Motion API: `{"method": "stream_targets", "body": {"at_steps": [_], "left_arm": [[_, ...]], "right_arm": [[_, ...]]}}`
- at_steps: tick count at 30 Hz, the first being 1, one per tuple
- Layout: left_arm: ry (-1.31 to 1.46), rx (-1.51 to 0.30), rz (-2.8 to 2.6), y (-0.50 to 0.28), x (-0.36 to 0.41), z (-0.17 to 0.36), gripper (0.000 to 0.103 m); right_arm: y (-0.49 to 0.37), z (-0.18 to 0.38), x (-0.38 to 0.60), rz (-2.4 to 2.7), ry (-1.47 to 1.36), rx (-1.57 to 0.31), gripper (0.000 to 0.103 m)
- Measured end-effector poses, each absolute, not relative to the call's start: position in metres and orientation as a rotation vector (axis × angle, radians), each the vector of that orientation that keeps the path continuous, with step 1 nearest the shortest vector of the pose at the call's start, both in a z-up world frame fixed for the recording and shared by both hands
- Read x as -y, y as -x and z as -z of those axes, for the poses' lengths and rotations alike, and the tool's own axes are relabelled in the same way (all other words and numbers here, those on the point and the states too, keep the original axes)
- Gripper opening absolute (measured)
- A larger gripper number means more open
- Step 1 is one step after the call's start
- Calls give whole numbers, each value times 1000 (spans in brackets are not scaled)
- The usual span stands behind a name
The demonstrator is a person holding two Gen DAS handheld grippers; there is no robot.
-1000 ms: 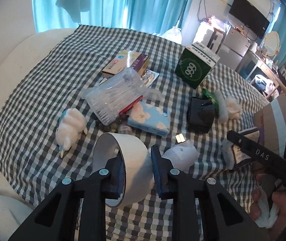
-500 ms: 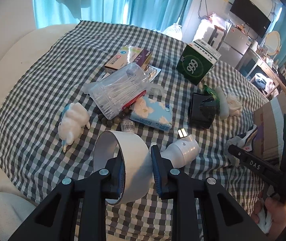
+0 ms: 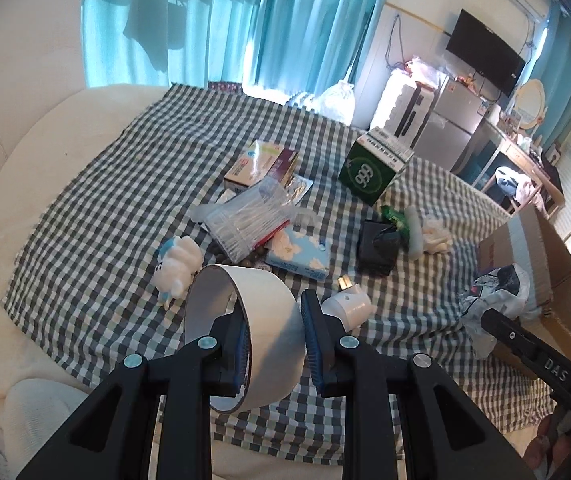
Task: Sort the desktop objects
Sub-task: 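Carry the tape roll and wipe pack into the cardboard box and release both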
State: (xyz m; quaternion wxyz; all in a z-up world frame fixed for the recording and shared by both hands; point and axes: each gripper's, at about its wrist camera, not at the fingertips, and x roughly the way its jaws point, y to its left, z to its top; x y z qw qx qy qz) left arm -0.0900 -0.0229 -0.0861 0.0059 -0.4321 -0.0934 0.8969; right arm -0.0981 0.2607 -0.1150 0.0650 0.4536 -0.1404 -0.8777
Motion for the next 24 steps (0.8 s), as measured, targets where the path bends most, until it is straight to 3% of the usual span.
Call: {"method": "stream_targets", "body": {"at_steps": [24], "left_arm": [[1122,108,-2759,58,-19,-1,25]], "right_arm": [[34,7,-234,2693,-1052,336,21]]}}
